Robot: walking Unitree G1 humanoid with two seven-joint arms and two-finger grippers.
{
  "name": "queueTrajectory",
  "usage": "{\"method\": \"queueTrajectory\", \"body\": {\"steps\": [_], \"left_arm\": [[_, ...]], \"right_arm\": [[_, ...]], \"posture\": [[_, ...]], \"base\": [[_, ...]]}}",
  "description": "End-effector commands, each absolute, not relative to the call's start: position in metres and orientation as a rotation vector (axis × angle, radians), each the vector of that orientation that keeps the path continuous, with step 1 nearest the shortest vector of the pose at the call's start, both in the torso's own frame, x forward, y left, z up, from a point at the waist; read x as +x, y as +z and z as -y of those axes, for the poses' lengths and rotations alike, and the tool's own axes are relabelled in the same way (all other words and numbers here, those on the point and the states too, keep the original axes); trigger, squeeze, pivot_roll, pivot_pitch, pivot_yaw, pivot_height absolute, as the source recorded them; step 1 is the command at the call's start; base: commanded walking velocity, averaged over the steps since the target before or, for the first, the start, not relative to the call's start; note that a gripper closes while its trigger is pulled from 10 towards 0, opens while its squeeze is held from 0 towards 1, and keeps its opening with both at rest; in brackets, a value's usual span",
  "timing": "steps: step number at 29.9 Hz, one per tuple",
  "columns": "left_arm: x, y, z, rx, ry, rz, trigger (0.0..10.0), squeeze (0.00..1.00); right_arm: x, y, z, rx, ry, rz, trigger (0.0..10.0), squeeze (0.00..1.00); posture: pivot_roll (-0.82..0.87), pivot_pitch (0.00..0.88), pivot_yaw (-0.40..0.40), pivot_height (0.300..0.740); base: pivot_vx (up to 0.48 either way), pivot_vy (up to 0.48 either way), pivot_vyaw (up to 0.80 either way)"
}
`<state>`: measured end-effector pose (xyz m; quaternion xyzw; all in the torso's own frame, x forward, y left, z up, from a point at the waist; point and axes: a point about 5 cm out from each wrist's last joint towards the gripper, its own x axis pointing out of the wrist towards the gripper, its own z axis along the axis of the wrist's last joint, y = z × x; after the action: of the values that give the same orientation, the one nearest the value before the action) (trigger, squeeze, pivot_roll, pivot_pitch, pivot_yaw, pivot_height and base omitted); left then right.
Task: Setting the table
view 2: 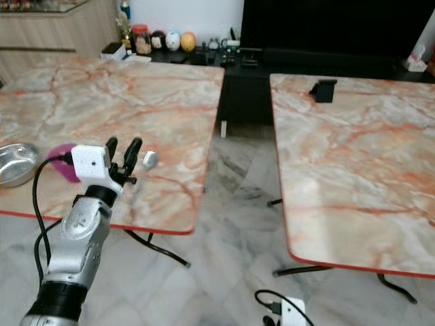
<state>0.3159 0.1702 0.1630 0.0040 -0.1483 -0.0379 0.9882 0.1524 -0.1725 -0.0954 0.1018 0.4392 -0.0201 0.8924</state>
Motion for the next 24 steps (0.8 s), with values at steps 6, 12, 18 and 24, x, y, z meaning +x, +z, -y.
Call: {"method": "queueTrajectory", "body": {"steps": [6,12,18,24], "left_arm": [[0.3172,0.1687,-0.1664,-0.003,-0.089,0.314,10.0,0.00],[0.3172,0.1704,-0.1662,-0.005,-0.091,0.321,10.0,0.00],[0.3173,0.1713,-0.1661,-0.010,-0.091,0.325,10.0,0.00],[0.3173,0.1711,-0.1656,-0.012,-0.097,0.323,10.0,0.00]], "right_arm": [[0.1510,-0.0954,0.1757,0.212,-0.051,-0.908,10.0,0.00],[0.1511,-0.0954,0.1758,0.213,-0.051,-0.907,10.0,0.00],[0.1510,-0.0954,0.1760,0.213,-0.050,-0.907,10.0,0.00],[0.1511,-0.0953,0.1763,0.211,-0.051,-0.907,10.0,0.00]], "posture": [[0.08,0.000,-0.034,0.740],[0.08,0.000,-0.036,0.740],[0.08,0.000,-0.036,0.740],[0.08,0.000,-0.037,0.740]], "base": [[0.000,0.454,0.00],[0.000,0.454,0.00],[0.000,0.456,0.00],[0.000,0.456,0.00]]}}
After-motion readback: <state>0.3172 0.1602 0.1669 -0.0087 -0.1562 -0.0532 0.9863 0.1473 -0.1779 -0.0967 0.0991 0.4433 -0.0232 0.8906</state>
